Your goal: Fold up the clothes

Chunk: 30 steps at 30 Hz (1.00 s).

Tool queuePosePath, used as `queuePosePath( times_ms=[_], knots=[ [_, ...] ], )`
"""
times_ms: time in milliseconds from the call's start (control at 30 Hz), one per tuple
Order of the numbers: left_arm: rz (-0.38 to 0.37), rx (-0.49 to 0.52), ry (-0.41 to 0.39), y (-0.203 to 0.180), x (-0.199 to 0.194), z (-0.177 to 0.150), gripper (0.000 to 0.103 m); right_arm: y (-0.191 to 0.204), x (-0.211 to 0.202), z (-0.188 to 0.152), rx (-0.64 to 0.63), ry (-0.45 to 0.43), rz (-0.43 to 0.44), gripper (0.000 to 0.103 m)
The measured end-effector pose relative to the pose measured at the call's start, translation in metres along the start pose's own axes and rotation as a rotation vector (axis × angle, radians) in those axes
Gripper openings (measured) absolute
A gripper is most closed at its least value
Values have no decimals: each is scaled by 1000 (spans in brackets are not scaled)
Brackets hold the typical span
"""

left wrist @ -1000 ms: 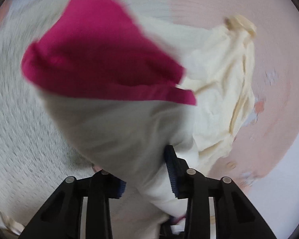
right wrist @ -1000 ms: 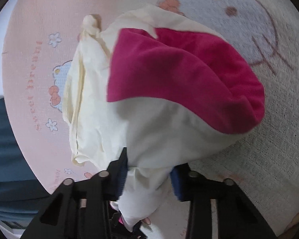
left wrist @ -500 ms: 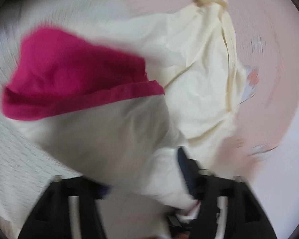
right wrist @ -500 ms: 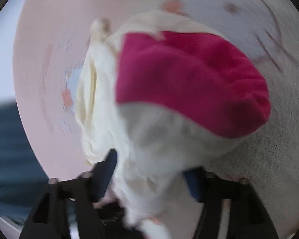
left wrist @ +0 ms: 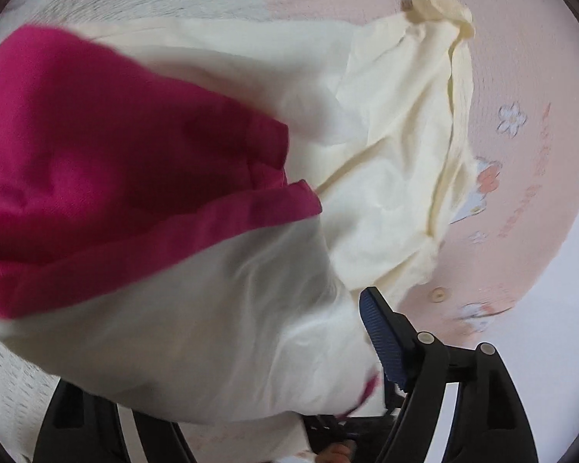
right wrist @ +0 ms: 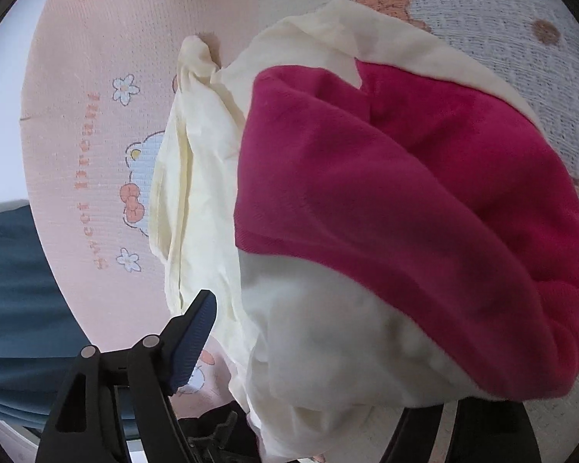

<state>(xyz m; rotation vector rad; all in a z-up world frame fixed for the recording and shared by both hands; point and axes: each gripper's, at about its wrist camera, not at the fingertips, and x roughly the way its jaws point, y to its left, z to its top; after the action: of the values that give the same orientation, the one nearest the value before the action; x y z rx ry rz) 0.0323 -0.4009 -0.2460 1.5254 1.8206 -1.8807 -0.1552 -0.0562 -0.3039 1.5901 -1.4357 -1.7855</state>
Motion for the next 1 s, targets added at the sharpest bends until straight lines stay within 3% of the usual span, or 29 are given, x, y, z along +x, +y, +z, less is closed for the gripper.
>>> queuePosePath(
  times_ms=[33,67,100,200,233,367,500,600,700,900,1000],
  knots=[
    [28,15,-7,-2,-2,-2,74,3,1,0,-23,1,-22,72],
    [55,30,-15,-4,-3,-4,69,7,2,0,-51,2,-68,58],
    [130,62,-19,-9,-5,-7,56,12,3,-1,-84,2,-134,40],
    [289,188,-43,-26,-7,-16,43,27,8,0,-199,17,-242,30],
    [348,238,-60,-33,-8,-22,40,34,11,0,-245,25,-283,29],
    [470,351,-117,-51,-19,-43,32,65,18,-8,-422,15,-439,27],
    [537,424,-136,-55,-33,-64,29,90,18,-27,-630,-14,-560,25],
    [577,493,-137,-52,-49,-85,28,102,5,-37,-723,-38,-598,25],
    [627,584,-139,-49,-67,-111,28,104,-11,-40,-728,-27,-599,25],
    [645,662,-103,-17,-103,-150,28,92,-40,-47,-682,8,-606,25],
    [651,629,-68,-6,-112,-137,28,83,-48,-51,-671,23,-608,25]
  ],
)
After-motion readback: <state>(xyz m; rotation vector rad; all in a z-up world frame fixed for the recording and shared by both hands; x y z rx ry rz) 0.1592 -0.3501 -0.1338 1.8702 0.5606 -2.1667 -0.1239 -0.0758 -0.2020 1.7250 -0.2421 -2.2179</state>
